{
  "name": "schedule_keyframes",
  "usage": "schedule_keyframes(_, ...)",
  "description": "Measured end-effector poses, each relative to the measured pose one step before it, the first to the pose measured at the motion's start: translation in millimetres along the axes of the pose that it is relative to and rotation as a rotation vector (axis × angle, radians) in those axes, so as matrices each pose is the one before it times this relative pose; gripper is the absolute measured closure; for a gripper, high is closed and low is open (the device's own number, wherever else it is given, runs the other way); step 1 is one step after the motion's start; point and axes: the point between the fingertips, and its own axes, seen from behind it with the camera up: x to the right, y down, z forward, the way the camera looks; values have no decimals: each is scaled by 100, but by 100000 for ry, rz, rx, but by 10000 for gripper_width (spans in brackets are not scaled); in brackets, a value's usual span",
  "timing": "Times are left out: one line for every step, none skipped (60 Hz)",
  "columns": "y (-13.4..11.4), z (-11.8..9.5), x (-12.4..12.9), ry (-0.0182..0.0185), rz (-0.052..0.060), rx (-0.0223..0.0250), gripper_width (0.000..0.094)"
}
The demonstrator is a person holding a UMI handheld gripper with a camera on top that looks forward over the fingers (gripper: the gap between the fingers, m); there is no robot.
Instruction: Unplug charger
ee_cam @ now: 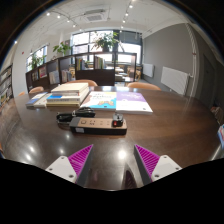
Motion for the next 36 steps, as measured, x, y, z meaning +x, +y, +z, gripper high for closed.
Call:
schedule_keyframes(-535, 836, 47, -366, 22, 197, 133)
schedule_keyframes(-541, 706, 28, -252, 26, 301, 134)
schedule_keyframes(-542, 737, 88, -151, -32, 418, 135)
schedule_keyframes(-570, 806, 88, -57, -94, 453, 137)
schedule_keyframes(-769, 2751, -142, 97, 57, 637, 140)
schedule_keyframes(-424, 788, 98, 60, 91, 318, 143)
schedule_keyframes(-475, 797, 151, 303, 127, 356, 151)
schedule_keyframes(-475, 788, 188, 409, 124, 424, 161)
schedule_keyframes(-424, 767, 166, 523, 53, 437, 168)
schedule_keyframes(-308, 510, 221, 604, -22, 254, 179)
schedule_keyframes(-234, 848, 222, 504, 175, 0, 196)
schedule_keyframes(-190, 797, 192, 474, 303, -109, 211)
schedule_keyframes(-191, 803, 187, 477, 384, -109, 228)
schedule_keyframes(-167, 769, 171, 351, 393, -92, 243)
schedule_keyframes(-138, 744, 133, 242, 309, -127, 259)
schedule_keyframes(-39, 666, 64, -9, 218, -397, 278)
schedule_keyframes(-387, 410, 53, -594, 792, 1000, 276)
schedule_keyframes(-384, 525, -33, -515, 754, 690, 347)
schedule_keyframes(131, -283, -122, 179, 190, -49, 416)
schedule_keyframes(-17, 213, -385, -2167, -1013, -248, 446)
schedule_keyframes(-133, 130, -402, -2261, -806, 140, 510)
schedule_keyframes(-97, 13, -54, -347, -620, 370, 603)
schedule_keyframes(-178, 419, 741, 2231, -1174, -726, 652)
schedule_keyframes(106, -347, -291, 727, -1182, 1516, 680)
schedule_keyframes(130, -97, -26, -24, -359, 224, 681)
schedule_keyframes(102, -81, 7, 259, -82, -116, 697)
schedule_keyframes(-38, -28, 13, 98, 178, 163, 711)
schedule_keyframes(70, -6, -10, -76, 550, -462, 718)
schedule_keyframes(13, -14, 1, -117, 984, -573, 718)
schedule_keyframes(1, 3, -21, -199, 1455, -712, 749)
schedule_keyframes(-171, 32, 53, -30, 1568, -850, 749)
schedule_keyframes(57, 56, -22, -275, 1735, -994, 763)
schedule_keyframes(-71, 18, 19, -253, 1163, -439, 772)
schedule_keyframes(75, 48, 8, -182, 709, -819, 781)
schedule_keyframes(-16, 18, 32, 33, 456, -710, 792)
schedule_keyframes(83, 22, 4, 121, 523, -1311, 803)
